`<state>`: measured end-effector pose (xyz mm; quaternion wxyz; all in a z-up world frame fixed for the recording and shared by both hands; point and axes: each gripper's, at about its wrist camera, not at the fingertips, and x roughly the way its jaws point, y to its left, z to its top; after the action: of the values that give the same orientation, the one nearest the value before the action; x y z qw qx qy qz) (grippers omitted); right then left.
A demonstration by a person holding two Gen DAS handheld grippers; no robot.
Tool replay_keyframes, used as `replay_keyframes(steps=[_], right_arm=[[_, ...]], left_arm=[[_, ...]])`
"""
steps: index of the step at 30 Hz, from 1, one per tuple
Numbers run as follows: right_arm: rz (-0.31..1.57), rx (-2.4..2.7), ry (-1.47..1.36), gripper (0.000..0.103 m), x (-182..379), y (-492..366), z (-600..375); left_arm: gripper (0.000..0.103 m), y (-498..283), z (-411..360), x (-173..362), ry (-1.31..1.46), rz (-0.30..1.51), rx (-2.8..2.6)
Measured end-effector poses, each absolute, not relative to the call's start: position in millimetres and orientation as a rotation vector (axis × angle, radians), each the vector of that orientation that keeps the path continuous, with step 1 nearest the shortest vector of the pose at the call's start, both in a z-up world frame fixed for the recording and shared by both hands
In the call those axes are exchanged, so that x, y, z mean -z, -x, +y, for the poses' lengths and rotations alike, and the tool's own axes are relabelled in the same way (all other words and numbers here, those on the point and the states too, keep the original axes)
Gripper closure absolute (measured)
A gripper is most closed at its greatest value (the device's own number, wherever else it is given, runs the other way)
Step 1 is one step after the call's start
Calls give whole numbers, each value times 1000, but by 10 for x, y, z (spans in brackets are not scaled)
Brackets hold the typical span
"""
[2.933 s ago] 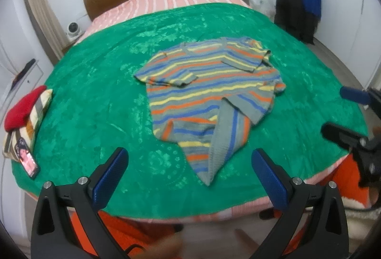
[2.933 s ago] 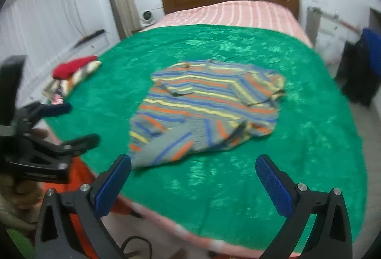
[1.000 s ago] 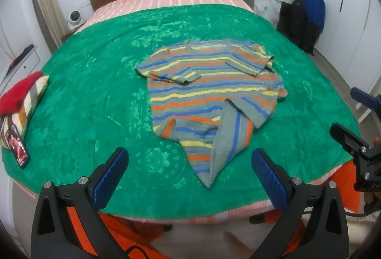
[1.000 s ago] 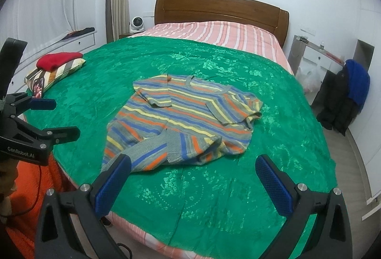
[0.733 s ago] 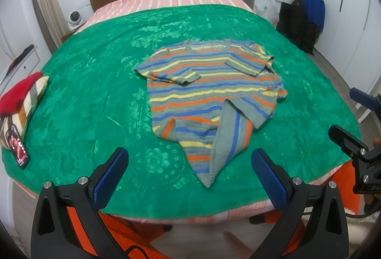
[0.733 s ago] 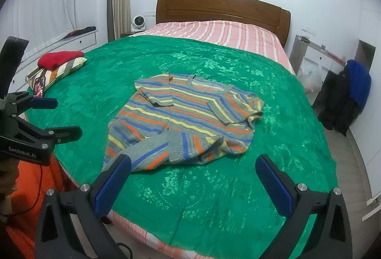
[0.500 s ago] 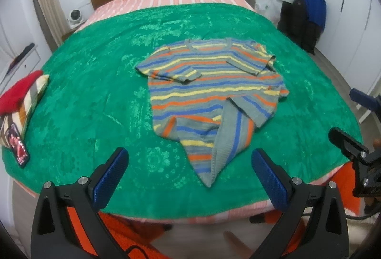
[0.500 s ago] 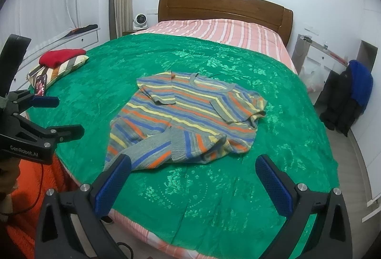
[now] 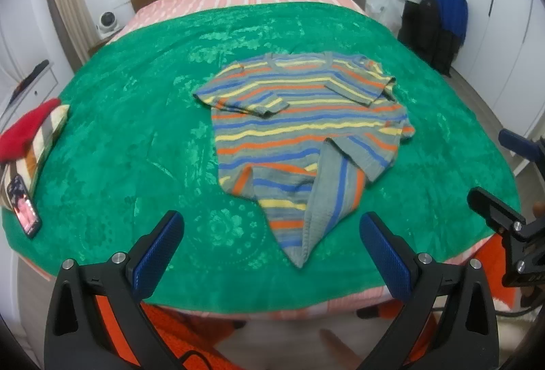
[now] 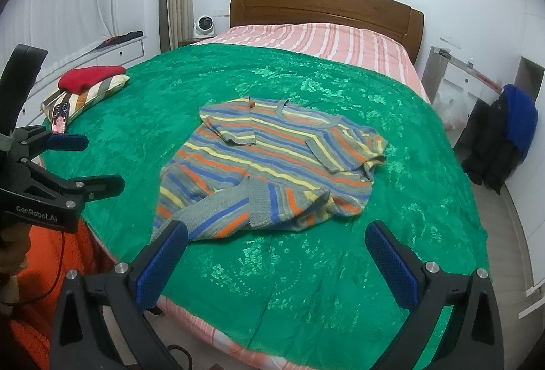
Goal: Fold small clothes
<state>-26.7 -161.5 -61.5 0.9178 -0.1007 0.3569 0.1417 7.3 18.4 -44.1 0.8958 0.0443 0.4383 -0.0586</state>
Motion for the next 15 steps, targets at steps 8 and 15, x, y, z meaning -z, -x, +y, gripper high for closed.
replay_keyframes(steps=[8,15], right_arm=[[723,-291,232,0,660,170,-1637],[704,-279,394,1,828,-897,-1779]], left_arm=[[0,-91,302,473,-74,909,99],[0,-133,442,564,-25,936,66]])
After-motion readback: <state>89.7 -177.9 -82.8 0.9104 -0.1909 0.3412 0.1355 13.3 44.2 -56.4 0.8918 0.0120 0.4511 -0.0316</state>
